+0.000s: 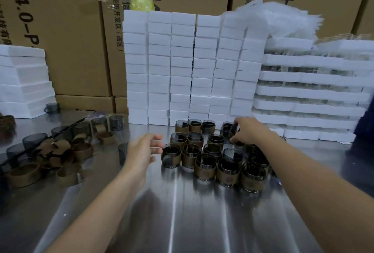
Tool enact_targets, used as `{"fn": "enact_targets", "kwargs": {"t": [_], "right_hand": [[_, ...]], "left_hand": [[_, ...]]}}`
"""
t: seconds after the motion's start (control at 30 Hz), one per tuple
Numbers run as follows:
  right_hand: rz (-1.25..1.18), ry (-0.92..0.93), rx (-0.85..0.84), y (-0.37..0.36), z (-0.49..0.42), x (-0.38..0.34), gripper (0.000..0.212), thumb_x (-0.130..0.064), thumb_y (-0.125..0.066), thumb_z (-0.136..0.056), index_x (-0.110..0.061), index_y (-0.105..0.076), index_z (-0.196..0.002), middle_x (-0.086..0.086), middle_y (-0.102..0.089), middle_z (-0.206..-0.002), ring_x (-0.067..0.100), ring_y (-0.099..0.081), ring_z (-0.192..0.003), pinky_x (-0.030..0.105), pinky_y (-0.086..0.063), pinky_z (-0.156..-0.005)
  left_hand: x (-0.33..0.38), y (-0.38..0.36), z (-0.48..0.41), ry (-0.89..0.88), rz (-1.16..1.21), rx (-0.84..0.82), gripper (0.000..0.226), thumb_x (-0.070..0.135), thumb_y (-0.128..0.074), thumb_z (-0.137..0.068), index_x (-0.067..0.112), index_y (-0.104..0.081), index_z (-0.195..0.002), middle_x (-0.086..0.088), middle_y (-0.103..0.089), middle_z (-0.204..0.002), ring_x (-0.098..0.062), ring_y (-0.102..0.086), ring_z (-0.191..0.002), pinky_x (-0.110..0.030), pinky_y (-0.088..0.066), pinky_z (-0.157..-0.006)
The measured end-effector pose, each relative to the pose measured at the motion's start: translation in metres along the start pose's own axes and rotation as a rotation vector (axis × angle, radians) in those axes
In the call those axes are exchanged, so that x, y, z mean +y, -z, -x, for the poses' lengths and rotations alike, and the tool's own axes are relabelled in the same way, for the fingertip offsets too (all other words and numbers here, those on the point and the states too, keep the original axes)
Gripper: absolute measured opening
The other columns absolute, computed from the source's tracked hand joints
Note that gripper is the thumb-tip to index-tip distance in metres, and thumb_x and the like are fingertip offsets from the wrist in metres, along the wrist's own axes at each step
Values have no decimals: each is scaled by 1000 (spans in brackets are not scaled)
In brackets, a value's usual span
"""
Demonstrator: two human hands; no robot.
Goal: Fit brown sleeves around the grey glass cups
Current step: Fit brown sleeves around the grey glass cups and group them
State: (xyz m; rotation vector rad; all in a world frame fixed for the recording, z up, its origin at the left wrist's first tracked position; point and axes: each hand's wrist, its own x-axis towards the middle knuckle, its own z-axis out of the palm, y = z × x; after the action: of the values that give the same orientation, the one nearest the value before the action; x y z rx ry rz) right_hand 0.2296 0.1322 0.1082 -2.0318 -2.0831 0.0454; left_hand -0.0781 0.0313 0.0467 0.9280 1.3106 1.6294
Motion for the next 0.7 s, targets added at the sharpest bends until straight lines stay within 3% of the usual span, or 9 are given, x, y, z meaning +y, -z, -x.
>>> {"fn": "enact_targets", "kwargs": {"t": [0.17, 0.27, 0.37, 0.53, 0.7], "right_hand": [[62, -30, -81, -20, -22, 8, 66, -48, -93, -81, -19, -62, -132, 8, -66, -129, 29, -64, -111, 48, -61, -96], [122, -47, -161, -25, -32, 10, 65, -54, -90, -84, -20, -64, -133, 7, -65, -128, 27, -65, -109, 48, -63, -93], [143, -55, -214, -19, -44, 8, 52, -61, -83, -87, -18, -75, -116, 6, -71, -117, 23, -68, -97, 40, -62, -85], [131, 5, -96, -13, -65, -3, 30, -26, -68, -97, -17, -77, -124, 9, -72, -127, 29, -66, -115, 40, -58, -99], [245, 18, -57, -40, -74, -7, 26, -21, -68, -98, -18, -71, -124, 10, -68, -123, 31, -67, -111, 41, -59, -92]], "left_hand": [[-3, 14, -10, -182, 31, 234, 29, 9, -51, -104, 11, -72, -84, 4, -59, -58, -7, -48, -51, -28, -39, -58], [-4, 17, -12, -230, 42, 288, 29, 8, -51, -104, 10, -71, -82, 2, -55, -59, -3, -46, -48, -23, -39, -54], [-3, 18, -15, -259, 65, 332, 30, 8, -50, -102, 11, -71, -81, 0, -52, -61, -5, -44, -49, -20, -36, -49], [4, 14, -16, -312, 127, 333, 31, 10, -51, -98, 18, -70, -74, 6, -50, -55, -7, -47, -52, -15, -37, -47], [-1, 8, -11, -321, 80, 272, 30, 9, -54, -100, 13, -70, -76, 5, -50, -56, -6, -45, -51, -14, -37, -47]]}}
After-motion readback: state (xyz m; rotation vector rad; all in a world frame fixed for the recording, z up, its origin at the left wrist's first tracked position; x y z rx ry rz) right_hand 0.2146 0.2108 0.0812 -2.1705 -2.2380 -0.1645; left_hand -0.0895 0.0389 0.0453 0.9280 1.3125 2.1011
